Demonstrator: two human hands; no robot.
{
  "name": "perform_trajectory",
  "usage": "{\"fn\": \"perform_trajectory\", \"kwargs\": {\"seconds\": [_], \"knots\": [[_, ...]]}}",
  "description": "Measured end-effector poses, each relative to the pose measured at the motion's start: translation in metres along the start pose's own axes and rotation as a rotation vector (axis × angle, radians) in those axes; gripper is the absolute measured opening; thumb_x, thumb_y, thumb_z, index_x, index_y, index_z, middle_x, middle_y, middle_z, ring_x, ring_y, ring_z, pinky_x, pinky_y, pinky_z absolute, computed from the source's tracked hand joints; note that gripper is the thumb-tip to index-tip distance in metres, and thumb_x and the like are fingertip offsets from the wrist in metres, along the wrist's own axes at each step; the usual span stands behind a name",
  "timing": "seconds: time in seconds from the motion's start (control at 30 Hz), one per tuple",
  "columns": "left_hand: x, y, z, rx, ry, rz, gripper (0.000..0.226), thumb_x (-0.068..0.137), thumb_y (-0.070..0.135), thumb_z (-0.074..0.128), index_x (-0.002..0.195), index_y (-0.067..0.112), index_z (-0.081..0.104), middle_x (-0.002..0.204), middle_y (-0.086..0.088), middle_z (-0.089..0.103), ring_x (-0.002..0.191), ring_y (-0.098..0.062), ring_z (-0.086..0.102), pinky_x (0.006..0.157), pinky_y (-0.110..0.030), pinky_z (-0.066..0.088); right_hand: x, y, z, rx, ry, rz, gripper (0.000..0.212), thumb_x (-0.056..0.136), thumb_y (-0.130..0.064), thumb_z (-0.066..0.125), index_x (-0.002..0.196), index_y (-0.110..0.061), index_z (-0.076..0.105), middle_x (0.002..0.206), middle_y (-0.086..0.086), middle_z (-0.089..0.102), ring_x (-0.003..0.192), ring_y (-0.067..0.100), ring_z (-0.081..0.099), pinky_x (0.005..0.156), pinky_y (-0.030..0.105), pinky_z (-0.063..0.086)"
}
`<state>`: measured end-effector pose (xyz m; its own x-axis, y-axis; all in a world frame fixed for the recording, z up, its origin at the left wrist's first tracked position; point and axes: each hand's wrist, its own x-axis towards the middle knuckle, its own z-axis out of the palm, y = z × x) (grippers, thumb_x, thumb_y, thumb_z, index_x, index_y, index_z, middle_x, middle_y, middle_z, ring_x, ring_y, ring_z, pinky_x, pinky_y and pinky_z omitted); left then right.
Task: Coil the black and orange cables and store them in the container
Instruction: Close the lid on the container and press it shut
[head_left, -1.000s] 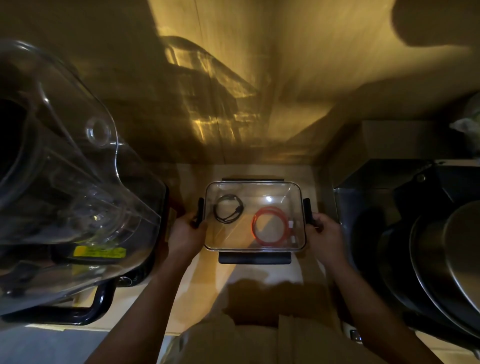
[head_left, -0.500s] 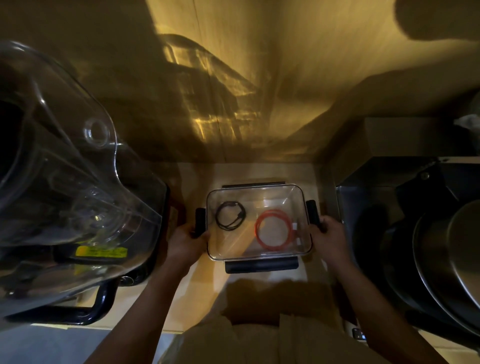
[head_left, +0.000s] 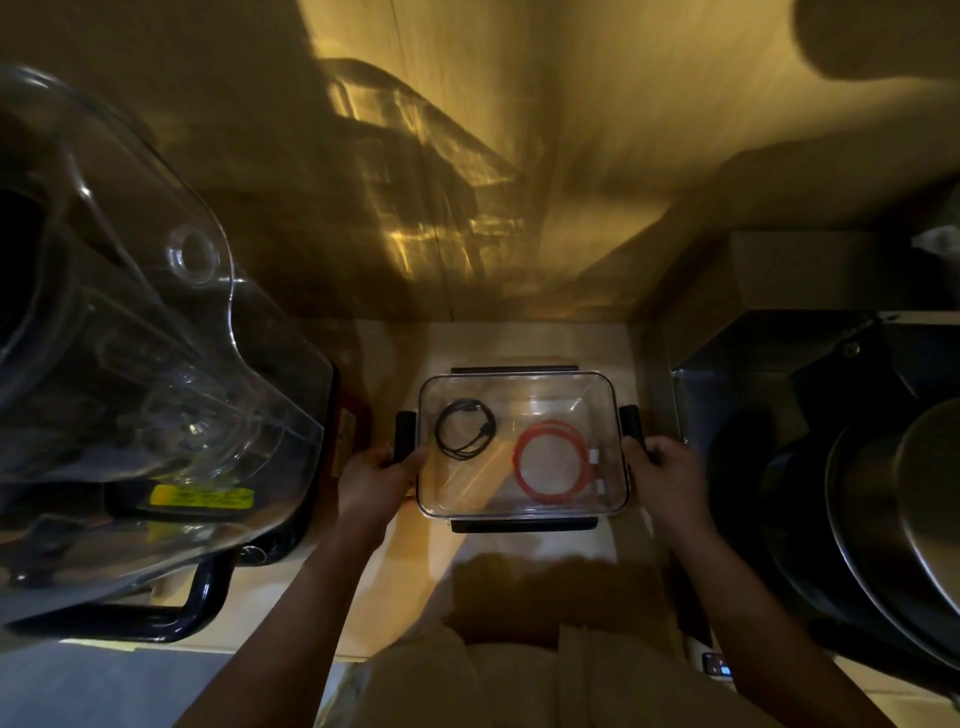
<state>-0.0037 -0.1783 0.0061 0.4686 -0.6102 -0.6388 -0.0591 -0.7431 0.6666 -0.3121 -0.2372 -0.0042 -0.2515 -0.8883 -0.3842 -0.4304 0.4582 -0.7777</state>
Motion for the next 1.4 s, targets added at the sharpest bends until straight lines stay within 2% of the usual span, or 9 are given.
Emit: {"fn": "perform_trajectory", "kwargs": {"seconds": [0.17,0.33,0.53,0.73,0.83,1.03,1.23,1.3,1.4], "knots": [[0.004,0.002,0.002,-0.049,-0.002,-0.038,0.012,0.086,0.030,0.075,0.083,0.019,0.071,0.090,-0.013,0.073,0.083,-0.027,0.070,0.078,-0.047,0.062,-0.001,-0.001,0.001,0.013,-0.009,0.029,0.031,0.093,-0.021,0.064,0.064,-0.012,0.056,0.062,0.014,0.057,0.061,0.024,0.054,0.064,0.043,0.048],[0.008,0.005,0.001,-0.133,-0.031,-0.100,0.013,0.086,0.028,0.075,0.092,0.017,0.071,0.097,-0.015,0.072,0.086,-0.028,0.069,0.059,-0.032,0.053,0.001,-0.005,0.004,0.004,-0.012,0.085,0.024,0.095,-0.026,0.061,0.082,-0.006,0.063,0.080,0.018,0.069,0.078,0.034,0.068,0.075,0.053,0.058],[0.005,-0.001,0.000,-0.304,-0.094,-0.201,0.029,0.086,0.035,0.074,0.106,0.015,0.068,0.103,-0.006,0.074,0.098,-0.023,0.067,0.069,-0.033,0.049,0.001,-0.007,0.006,0.008,0.006,0.109,0.033,0.097,-0.031,0.055,0.086,-0.002,0.063,0.084,0.023,0.068,0.082,0.039,0.067,0.077,0.055,0.056],[0.004,0.001,0.004,-0.357,-0.015,-0.212,0.014,0.088,0.030,0.072,0.093,0.017,0.069,0.093,-0.004,0.074,0.086,-0.018,0.069,0.061,-0.031,0.051,0.000,-0.008,0.004,0.010,0.029,0.087,0.035,0.098,-0.030,0.055,0.084,0.001,0.063,0.082,0.024,0.068,0.082,0.041,0.066,0.077,0.056,0.055],[0.006,0.001,0.006,-0.267,0.019,-0.170,0.016,0.089,0.030,0.072,0.088,0.015,0.068,0.091,-0.009,0.073,0.083,-0.021,0.070,0.062,-0.035,0.056,0.003,-0.008,0.003,-0.004,0.011,0.094,0.033,0.097,-0.028,0.057,0.082,0.000,0.064,0.079,0.023,0.068,0.079,0.039,0.066,0.074,0.053,0.055],[0.012,0.001,0.010,-0.123,0.048,-0.126,0.021,0.093,0.036,0.066,0.090,0.015,0.066,0.098,-0.014,0.070,0.094,-0.031,0.068,0.090,-0.049,0.056,0.005,-0.005,0.005,-0.017,-0.005,0.093,0.029,0.097,-0.029,0.057,0.082,-0.005,0.063,0.078,0.018,0.068,0.076,0.033,0.067,0.069,0.045,0.056],[0.014,0.004,0.013,-0.117,0.008,-0.048,0.028,0.093,0.031,0.066,0.111,0.010,0.066,0.101,-0.015,0.070,0.097,-0.033,0.066,0.091,-0.048,0.054,0.010,0.005,0.015,-0.006,0.018,0.120,0.018,0.098,-0.032,0.053,0.082,-0.023,0.056,0.082,0.006,0.065,0.080,0.024,0.065,0.069,0.038,0.055],[0.012,0.002,0.013,-0.136,-0.007,-0.034,0.027,0.093,0.030,0.067,0.112,0.011,0.066,0.102,-0.015,0.070,0.097,-0.033,0.066,0.092,-0.049,0.054,0.013,0.006,0.017,0.007,0.030,0.132,0.019,0.098,-0.030,0.054,0.081,-0.023,0.056,0.078,-0.002,0.062,0.080,0.022,0.063,0.062,0.027,0.045],[0.014,0.001,0.009,-0.175,-0.029,-0.078,0.024,0.093,0.028,0.067,0.110,0.011,0.066,0.104,-0.015,0.071,0.095,-0.031,0.068,0.091,-0.049,0.055,0.017,0.011,0.019,0.026,0.015,0.169,0.024,0.099,-0.030,0.054,0.077,-0.020,0.059,0.075,-0.003,0.064,0.077,0.021,0.063,0.063,0.026,0.041]]}}
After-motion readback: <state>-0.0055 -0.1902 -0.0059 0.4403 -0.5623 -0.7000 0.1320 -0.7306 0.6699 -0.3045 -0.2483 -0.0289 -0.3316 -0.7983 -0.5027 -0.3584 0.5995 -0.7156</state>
